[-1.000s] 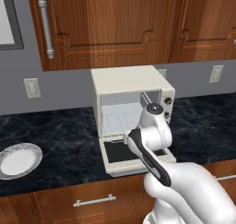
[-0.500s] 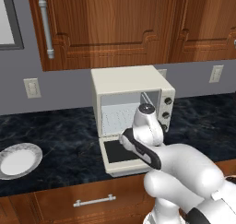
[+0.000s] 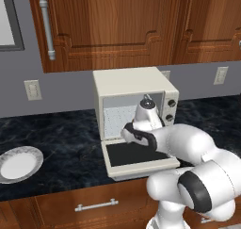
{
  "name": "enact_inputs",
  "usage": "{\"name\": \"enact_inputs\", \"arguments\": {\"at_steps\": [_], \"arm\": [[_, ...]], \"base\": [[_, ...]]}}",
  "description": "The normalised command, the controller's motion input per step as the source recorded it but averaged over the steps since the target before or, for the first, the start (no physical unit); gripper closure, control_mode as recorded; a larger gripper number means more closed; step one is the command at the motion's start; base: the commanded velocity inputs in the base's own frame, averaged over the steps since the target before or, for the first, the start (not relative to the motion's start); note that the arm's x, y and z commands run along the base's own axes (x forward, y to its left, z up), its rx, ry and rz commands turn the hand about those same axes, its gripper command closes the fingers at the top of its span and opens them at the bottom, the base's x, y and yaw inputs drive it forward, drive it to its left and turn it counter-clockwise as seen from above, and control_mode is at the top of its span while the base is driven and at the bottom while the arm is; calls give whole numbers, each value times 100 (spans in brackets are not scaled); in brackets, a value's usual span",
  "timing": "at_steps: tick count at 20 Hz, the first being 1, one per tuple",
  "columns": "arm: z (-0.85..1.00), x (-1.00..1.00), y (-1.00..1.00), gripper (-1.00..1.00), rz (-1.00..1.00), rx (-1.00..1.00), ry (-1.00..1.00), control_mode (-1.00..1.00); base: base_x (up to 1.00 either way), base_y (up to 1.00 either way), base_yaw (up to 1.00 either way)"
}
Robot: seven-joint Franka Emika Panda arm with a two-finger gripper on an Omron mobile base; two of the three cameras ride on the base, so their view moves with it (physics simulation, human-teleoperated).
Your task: Pick up the bagel from the plate, place it on the toaster oven rack, close the door, and set the timer.
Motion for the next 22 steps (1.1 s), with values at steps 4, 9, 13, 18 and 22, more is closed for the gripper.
{"name": "enact_inputs", "arguments": {"at_steps": [4, 9, 13, 18, 22], "arm": [[-1, 52, -15, -100, 0, 0, -1, -100], [-8, 63, -11, -100, 0, 0, -3, -100], [-8, 57, -3, -100, 0, 0, -8, -100], [0, 18, -1, -100, 1, 0, -14, -100], [1, -67, -7, -100, 5, 0, -21, -100]], "base": [[0, 0, 0], [0, 0, 0], [0, 0, 0], [0, 0, 0], [0, 0, 0]]}}
